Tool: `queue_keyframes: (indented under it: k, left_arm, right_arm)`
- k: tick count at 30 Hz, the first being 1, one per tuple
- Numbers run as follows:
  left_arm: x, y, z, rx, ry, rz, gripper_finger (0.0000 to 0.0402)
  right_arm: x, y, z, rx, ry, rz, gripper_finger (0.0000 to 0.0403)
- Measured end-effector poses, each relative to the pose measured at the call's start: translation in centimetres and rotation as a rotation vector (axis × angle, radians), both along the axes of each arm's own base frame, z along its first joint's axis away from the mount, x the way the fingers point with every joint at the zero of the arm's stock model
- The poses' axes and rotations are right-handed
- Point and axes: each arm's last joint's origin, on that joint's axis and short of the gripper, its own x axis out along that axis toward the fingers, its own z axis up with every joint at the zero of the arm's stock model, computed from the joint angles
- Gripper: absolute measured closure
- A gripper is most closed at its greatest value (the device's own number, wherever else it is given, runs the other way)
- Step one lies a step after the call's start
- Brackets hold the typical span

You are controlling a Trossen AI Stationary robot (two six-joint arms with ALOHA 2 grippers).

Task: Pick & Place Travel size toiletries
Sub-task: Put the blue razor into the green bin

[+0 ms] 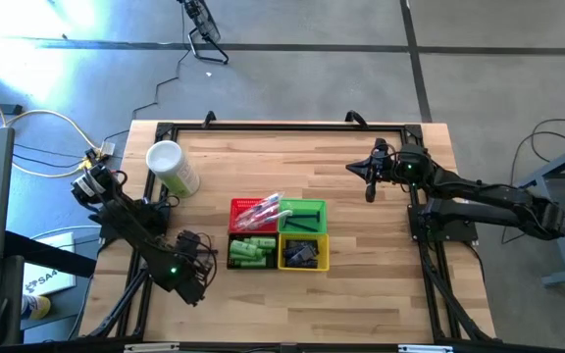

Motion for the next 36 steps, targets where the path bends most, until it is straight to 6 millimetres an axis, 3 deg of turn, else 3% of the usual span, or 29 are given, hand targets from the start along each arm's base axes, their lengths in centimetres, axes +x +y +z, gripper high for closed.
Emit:
queue_keyframes:
  k: [7,22,28,36]
  left_arm:
    - [0.4,-0.3,2.7,0.059,0.065,-0.159,0.0399]
    - [0.4,-0.2,2.3,0.059,0.120,-0.317,0.0389]
    - [0.5,-0.1,2.4,0.106,0.091,-0.334,0.0319]
    - [0.8,0.1,2.5,0.237,0.067,-0.509,0.0213]
  right_arm:
    - [0.0,0.0,0.0,0.000,0.000,0.000,0.0400]
    - [0.0,0.0,0.0,0.001,0.000,0.000,0.0400]
    - [0.0,0.0,0.0,0.001,0.000,0.000,0.0400]
    - [0.0,0.0,0.0,0.001,0.001,0.000,0.0400]
